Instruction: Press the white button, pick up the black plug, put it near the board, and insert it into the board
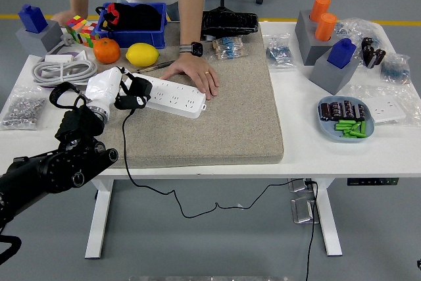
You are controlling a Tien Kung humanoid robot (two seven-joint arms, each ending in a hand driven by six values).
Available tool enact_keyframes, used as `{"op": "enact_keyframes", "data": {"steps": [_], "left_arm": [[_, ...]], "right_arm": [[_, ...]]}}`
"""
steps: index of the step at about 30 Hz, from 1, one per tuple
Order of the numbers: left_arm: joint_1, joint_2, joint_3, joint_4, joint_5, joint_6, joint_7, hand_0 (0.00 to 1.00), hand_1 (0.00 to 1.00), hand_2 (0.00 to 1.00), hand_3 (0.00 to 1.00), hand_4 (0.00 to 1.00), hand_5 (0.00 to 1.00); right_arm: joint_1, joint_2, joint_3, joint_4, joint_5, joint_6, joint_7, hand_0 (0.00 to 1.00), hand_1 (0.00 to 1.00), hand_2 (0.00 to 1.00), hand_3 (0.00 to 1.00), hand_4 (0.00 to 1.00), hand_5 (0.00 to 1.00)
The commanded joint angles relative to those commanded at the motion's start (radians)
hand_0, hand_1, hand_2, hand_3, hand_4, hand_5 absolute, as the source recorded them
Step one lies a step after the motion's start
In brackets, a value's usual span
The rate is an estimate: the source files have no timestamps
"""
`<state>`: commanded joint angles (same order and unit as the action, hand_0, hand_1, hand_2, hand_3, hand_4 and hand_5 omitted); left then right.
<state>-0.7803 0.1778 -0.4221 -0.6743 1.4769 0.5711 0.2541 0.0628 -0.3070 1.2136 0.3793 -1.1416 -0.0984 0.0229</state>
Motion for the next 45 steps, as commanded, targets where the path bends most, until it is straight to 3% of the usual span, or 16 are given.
{"op": "enact_keyframes", "data": {"steps": [11, 45], "left_arm": [[-0.006, 0.001, 0.021, 0.026, -0.011, -0.002, 0.001, 0.326, 0.256, 0.268, 0.512, 0.687, 0.002], [-0.009, -0.004, 0.041, 0.032, -0.014, -0.007, 0.014, 0.318, 0.258, 0.270, 0.520, 0.692, 0.002]], "right_arm": [[-0.001, -0.001, -0.004, 0.000, 0.000, 0.001, 0.000, 0.687, 0.580, 0.563, 0.579, 0.675, 0.225], [-0.004, -0.003, -0.004, 0.003, 0.005, 0.002, 0.001, 0.686, 0.579, 0.562, 0.579, 0.676, 0.223]]}}
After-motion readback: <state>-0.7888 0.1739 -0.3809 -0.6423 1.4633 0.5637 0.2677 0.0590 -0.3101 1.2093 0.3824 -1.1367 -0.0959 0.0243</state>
